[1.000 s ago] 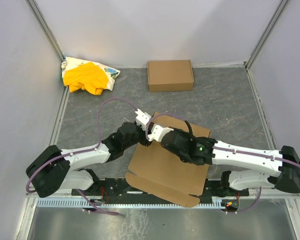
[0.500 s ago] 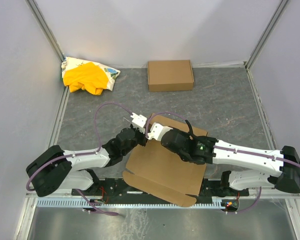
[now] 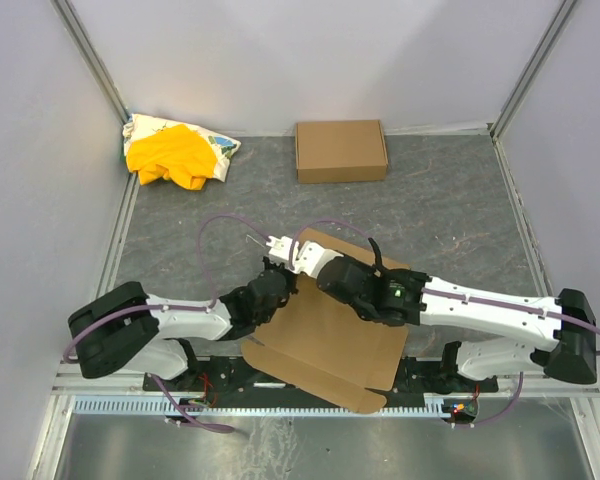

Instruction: Fold the paper box

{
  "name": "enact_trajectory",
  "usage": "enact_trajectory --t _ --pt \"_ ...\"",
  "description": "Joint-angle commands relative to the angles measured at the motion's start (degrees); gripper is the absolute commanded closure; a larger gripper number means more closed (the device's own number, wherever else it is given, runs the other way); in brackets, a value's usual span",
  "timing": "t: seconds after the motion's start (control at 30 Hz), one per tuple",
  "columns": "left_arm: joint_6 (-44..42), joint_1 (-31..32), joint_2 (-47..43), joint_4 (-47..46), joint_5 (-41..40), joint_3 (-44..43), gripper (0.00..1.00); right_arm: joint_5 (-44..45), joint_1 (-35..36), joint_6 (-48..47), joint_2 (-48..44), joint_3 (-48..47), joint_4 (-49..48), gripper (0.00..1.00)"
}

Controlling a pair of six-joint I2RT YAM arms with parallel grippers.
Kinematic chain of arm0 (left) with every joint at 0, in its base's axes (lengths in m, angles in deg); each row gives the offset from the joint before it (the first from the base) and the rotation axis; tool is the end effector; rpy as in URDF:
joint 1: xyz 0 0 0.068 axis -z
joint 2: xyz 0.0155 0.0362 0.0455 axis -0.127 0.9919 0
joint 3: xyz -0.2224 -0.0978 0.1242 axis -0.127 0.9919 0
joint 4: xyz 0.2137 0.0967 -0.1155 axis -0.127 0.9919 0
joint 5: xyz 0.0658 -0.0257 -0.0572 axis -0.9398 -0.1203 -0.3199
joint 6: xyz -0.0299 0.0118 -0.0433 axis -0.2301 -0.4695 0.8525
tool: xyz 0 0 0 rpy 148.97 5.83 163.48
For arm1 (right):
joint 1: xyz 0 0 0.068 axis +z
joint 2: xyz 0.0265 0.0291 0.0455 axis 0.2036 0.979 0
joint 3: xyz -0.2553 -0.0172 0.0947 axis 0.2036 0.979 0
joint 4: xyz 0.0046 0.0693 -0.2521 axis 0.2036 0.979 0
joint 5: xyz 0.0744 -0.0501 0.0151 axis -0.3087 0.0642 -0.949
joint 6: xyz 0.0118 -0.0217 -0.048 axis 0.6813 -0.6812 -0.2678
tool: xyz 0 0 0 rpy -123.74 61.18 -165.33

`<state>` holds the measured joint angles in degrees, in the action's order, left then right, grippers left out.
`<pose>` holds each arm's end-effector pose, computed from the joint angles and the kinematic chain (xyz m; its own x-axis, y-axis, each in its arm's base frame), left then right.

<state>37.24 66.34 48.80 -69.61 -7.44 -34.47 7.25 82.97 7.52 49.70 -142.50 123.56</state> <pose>0.1446 -0.2029 0.1744 -0.2227 0.0690 -0.9724 0.4109 0.9112 -0.0294 0.1024 0.2310 0.2885 -0.1671 -0.7899 -0.5901 -0.6270 0.5470 -0.5547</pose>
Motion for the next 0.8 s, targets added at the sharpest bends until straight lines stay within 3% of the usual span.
enact_trajectory --t 0.0,0.2,0.37,0.47,0.53,0.77 --pt "-3.4 4.3 3.5 1.0 -19.8 -6.3 0.97 -4.3 0.0 7.1 3.4 -4.1 4.7 0.98" --pt "-7.5 7.9 8.3 1.6 -29.9 -9.1 0.97 -3.6 0.0 9.4 6.1 -5.7 6.4 0.98" --pt "-8.1 8.5 10.2 1.3 -32.5 -8.8 0.95 -4.3 0.0 10.6 5.6 -6.1 5.9 0.98" --pt "-7.7 8.5 9.7 0.1 -32.5 -7.9 0.71 -4.2 0.0 11.0 5.2 -6.6 6.1 0.97" --pt "-7.2 8.5 8.8 -0.5 -32.3 -7.5 0.43 -4.0 0.0 11.2 5.1 -7.0 6.2 0.94" --pt "-6.1 8.5 3.4 2.2 -30.0 -7.0 0.28 -1.8 0.1 12.5 5.0 -8.5 7.1 0.79"
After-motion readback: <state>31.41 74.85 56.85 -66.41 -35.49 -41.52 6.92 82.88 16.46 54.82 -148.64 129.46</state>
